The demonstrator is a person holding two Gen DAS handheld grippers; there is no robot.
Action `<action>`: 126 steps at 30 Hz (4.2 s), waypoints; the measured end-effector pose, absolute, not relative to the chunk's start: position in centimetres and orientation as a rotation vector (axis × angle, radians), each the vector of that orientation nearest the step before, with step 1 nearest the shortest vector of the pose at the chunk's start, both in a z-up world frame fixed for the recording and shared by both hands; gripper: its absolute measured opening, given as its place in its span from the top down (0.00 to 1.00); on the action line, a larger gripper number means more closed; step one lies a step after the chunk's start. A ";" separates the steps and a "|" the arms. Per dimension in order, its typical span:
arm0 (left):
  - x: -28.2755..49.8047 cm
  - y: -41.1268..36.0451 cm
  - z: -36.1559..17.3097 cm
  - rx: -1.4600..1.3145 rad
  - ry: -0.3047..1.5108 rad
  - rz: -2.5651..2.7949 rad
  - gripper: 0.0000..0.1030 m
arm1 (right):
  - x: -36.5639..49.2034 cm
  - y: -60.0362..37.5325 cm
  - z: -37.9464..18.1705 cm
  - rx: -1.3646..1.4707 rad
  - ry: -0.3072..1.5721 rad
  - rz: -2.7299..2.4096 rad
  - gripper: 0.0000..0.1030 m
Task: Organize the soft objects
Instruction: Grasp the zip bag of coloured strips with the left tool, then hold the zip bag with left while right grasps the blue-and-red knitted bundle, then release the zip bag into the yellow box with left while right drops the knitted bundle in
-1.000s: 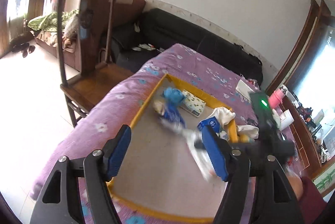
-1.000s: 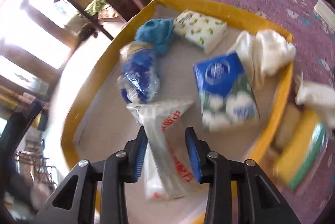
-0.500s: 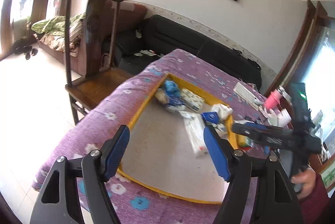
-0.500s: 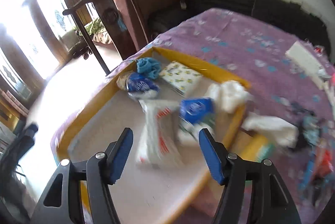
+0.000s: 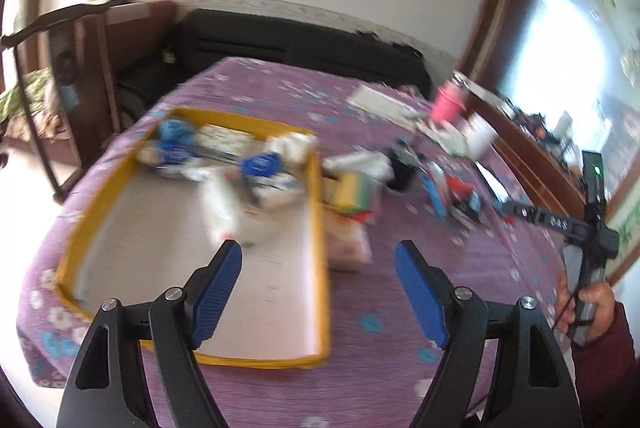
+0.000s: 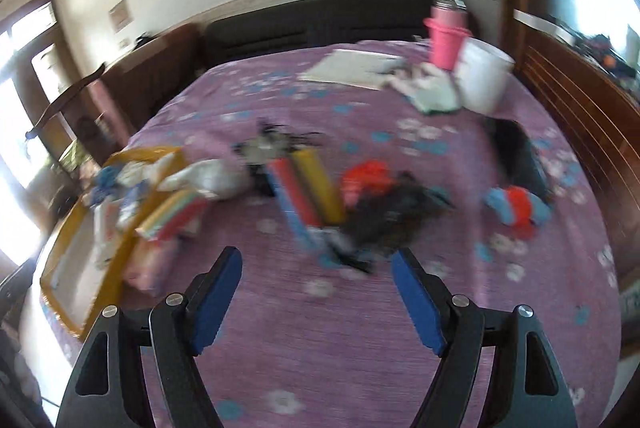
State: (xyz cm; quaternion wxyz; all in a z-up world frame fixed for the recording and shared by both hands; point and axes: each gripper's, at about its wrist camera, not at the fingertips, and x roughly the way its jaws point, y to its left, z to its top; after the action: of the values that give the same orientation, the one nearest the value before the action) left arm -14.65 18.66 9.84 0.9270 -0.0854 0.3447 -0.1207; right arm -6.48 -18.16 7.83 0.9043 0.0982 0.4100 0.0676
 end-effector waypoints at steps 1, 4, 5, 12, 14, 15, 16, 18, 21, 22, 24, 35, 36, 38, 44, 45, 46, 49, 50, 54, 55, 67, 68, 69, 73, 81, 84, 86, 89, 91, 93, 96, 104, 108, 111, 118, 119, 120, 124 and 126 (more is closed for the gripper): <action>-14.6 17.7 9.8 -0.164 0.716 -0.259 0.24 | -6.7 -19.4 7.5 0.220 0.844 0.123 0.21; -14.3 14.8 9.7 -0.119 0.749 -0.292 0.24 | -6.1 -22.2 6.5 0.275 0.838 0.089 0.21; -14.1 14.2 9.7 -0.105 0.755 -0.290 0.24 | -5.8 -22.8 6.3 0.290 0.834 0.086 0.21; -11.4 11.7 9.3 -0.073 0.820 -0.234 0.24 | -0.5 -22.9 6.6 0.273 0.736 0.059 0.21; -10.4 11.0 9.1 -0.041 0.836 -0.219 0.24 | 0.7 -22.0 6.4 0.211 0.701 0.036 0.21; -9.8 10.6 9.0 -0.016 0.839 -0.214 0.24 | 0.9 -21.9 6.3 0.198 0.693 0.033 0.21; -9.3 10.2 8.9 0.004 0.842 -0.210 0.24 | 0.9 -21.9 6.0 0.192 0.682 0.034 0.21; -7.8 9.2 8.8 0.046 0.850 -0.203 0.24 | 0.8 -22.5 5.0 0.223 0.668 0.044 0.15; -4.8 7.7 8.2 0.106 0.864 -0.192 0.24 | 1.1 -23.9 3.9 0.283 0.706 0.046 0.13; -3.5 7.5 7.8 0.118 0.874 -0.179 0.24 | 1.1 -24.2 4.0 0.303 0.697 0.053 0.13; -1.1 7.3 6.8 0.135 0.897 -0.146 0.24 | 0.8 -25.0 4.3 0.334 0.669 0.039 0.13; 2.7 5.6 3.5 0.277 0.976 -0.156 0.67 | 0.9 -25.3 4.4 0.360 0.677 0.040 0.11; 2.4 5.8 3.9 0.258 0.964 -0.163 0.68 | 0.9 -25.3 4.4 0.360 0.677 0.036 0.11; 1.0 5.8 5.3 0.220 0.930 -0.190 0.68 | 1.1 -25.3 4.2 0.361 0.685 0.032 0.11; -3.9 3.8 6.5 0.143 0.898 -0.327 0.66 | 1.4 -25.6 3.7 0.379 0.714 0.034 0.11; -4.5 3.1 5.8 0.142 0.908 -0.343 0.66 | 1.4 -25.7 3.6 0.381 0.714 0.030 0.11; -4.8 2.5 5.0 0.148 0.915 -0.349 0.66 | 1.4 -25.9 3.6 0.390 0.715 0.026 0.11; -4.7 1.4 2.7 0.133 0.966 -0.361 0.66 | 1.4 -26.6 3.4 0.417 0.720 0.024 0.11; -4.5 1.0 2.1 0.127 0.980 -0.365 0.66 | 1.4 -26.8 3.3 0.430 0.722 0.028 0.11; -4.3 0.2 1.0 0.131 0.963 -0.352 0.57 | 1.6 -27.2 3.0 0.466 0.734 0.045 0.11; -4.3 0.1 0.8 0.124 0.958 -0.355 0.52 | 1.6 -27.4 3.1 0.471 0.733 0.045 0.11; -4.3 1.0 0.6 0.038 0.936 -0.391 0.48 | -2.1 -39.7 0.7 0.909 0.619 -0.184 0.08; -4.3 1.2 0.6 0.022 0.934 -0.393 0.49 | -1.8 -39.9 -0.1 0.946 0.638 -0.172 0.08; -4.3 1.6 0.6 0.002 0.932 -0.387 0.55 | -1.5 -39.9 -0.4 0.956 0.651 -0.158 0.08; -4.2 2.9 0.5 -0.090 0.926 -0.389 0.62 | 0.2 -38.2 -1.0 0.880 0.732 -0.142 0.08; -4.2 3.1 0.6 -0.113 0.924 -0.392 0.62 | 2.2 -35.2 -1.4 0.668 0.803 -0.204 0.08; -4.2 3.3 0.6 -0.122 0.924 -0.395 0.62 | 2.3 -34.5 -1.1 0.599 0.822 -0.223 0.31; -4.2 3.5 0.5 -0.139 0.924 -0.402 0.62 | 2.5 -34.0 -1.4 0.570 0.843 -0.204 0.51; -4.1 3.8 0.5 -0.165 0.922 -0.410 0.62 | 2.0 -33.6 -0.9 0.555 0.829 -0.190 0.55; -4.1 3.9 0.6 -0.172 0.920 -0.414 0.62 | 1.4 -33.3 -0.4 0.559 0.831 -0.171 0.56; -4.2 4.0 0.6 -0.183 0.915 -0.424 0.63 | 0.1 -32.8 0.7 0.553 0.818 -0.146 0.56; -4.4 4.2 0.8 -0.198 0.899 -0.435 0.64 | -2.6 -32.1 3.2 0.535 0.790 -0.096 0.56; -6.5 5.8 2.5 -0.270 0.852 -0.476 0.65 | -6.9 -29.2 8.7 0.483 0.743 0.031 0.55; -8.3 8.4 5.4 -0.326 0.809 -0.504 0.65 | -7.0 -25.9 9.9 0.450 0.745 0.105 0.55; -9.5 12.7 7.9 -0.355 0.766 -0.463 0.65 | -6.3 -22.2 10.6 0.412 0.757 0.178 0.55; -8.3 24.1 8.3 -0.282 0.807 -0.108 0.64 | -4.2 -12.0 10.7 0.325 0.826 0.373 0.55; -7.5 25.5 7.6 -0.281 0.832 -0.066 0.64 | -3.9 -10.0 10.7 0.306 0.837 0.402 0.55; -6.8 26.5 7.0 -0.277 0.849 -0.034 0.64 | -3.7 -8.9 10.6 0.295 0.844 0.419 0.55; -3.7 29.7 4.8 -0.267 0.912 0.061 0.64 | -2.9 -3.1 10.7 0.226 0.871 0.490 0.55; -2.7 30.7 4.1 -0.257 0.928 0.098 0.62 | -2.3 -0.4 10.6 0.197 0.890 0.522 0.55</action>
State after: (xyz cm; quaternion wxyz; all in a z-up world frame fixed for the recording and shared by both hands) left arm -2.73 30.68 4.15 0.8851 -0.1233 0.4463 0.0471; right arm -2.34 -0.44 10.65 0.8652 0.0941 0.4249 0.2493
